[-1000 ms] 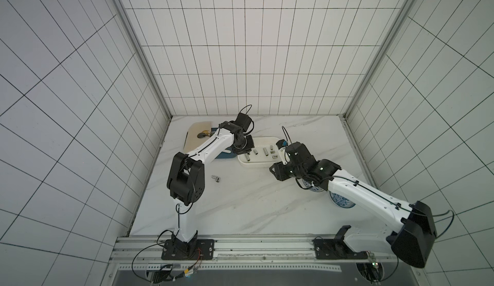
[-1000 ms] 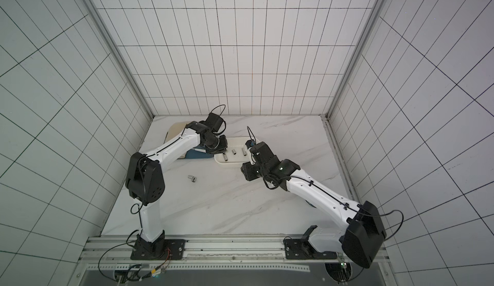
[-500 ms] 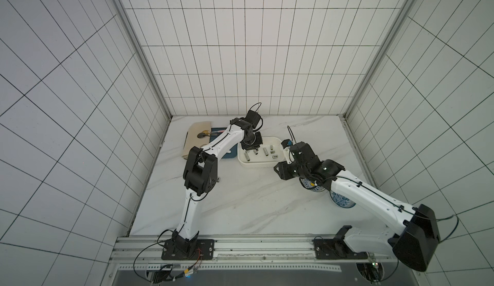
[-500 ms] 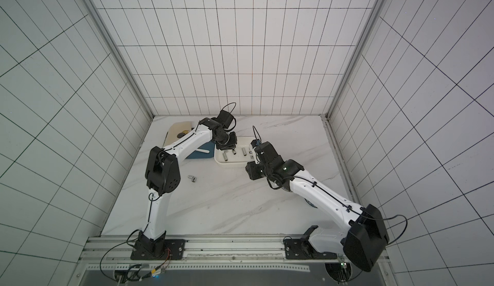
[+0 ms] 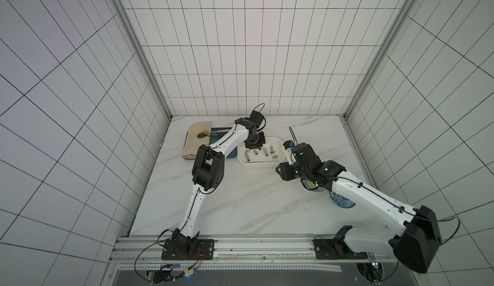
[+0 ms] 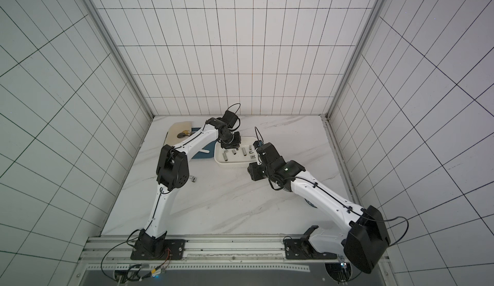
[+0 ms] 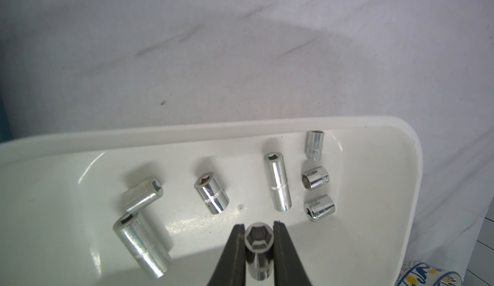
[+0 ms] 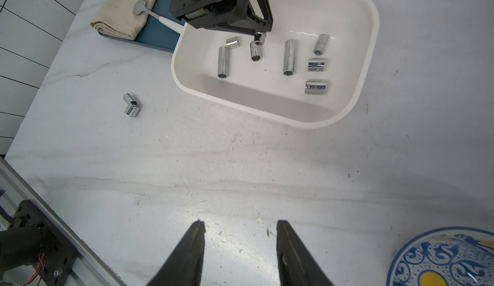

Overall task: Put the socket on the desktop into the storage box
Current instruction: Place the socket head in the storage box.

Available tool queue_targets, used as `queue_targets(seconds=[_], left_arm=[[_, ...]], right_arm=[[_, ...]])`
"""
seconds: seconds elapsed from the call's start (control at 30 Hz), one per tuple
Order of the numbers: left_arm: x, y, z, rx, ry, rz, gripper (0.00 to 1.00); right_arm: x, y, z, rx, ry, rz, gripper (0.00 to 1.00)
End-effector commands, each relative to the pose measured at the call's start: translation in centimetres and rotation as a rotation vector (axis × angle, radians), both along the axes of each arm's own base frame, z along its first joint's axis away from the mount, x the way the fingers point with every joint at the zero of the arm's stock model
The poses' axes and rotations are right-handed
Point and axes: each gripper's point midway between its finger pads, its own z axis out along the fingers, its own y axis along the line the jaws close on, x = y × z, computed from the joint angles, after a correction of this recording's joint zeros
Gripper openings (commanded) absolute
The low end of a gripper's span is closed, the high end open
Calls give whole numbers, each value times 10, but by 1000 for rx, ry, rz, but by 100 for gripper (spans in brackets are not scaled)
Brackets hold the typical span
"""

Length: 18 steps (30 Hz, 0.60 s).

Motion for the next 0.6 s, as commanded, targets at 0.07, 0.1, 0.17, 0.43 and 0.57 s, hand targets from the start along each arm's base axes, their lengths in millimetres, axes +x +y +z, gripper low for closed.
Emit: queue_targets(seconds=[0.07,0.1,0.17,0.43,0.57], left_arm=[[5,-7,-7,-3,-12,-32,10],[6,-8,-9,-2,-11,-32,10],[8,-9,-11,-4,-12,-35,12],[11,-11,-19,0,-10,-47,13],[12,-12,-24,7,-8,-49,14]], right_arm=[[-2,-14,-11,-20,20,-42,47],[-3,-15,-11,-20,21,-43,47],[-3,-15,-11,-18,20,-44,47],[-4,-19,-12,-20,23,-54,47],[-4,-20,-14,-23,27,-57,47]])
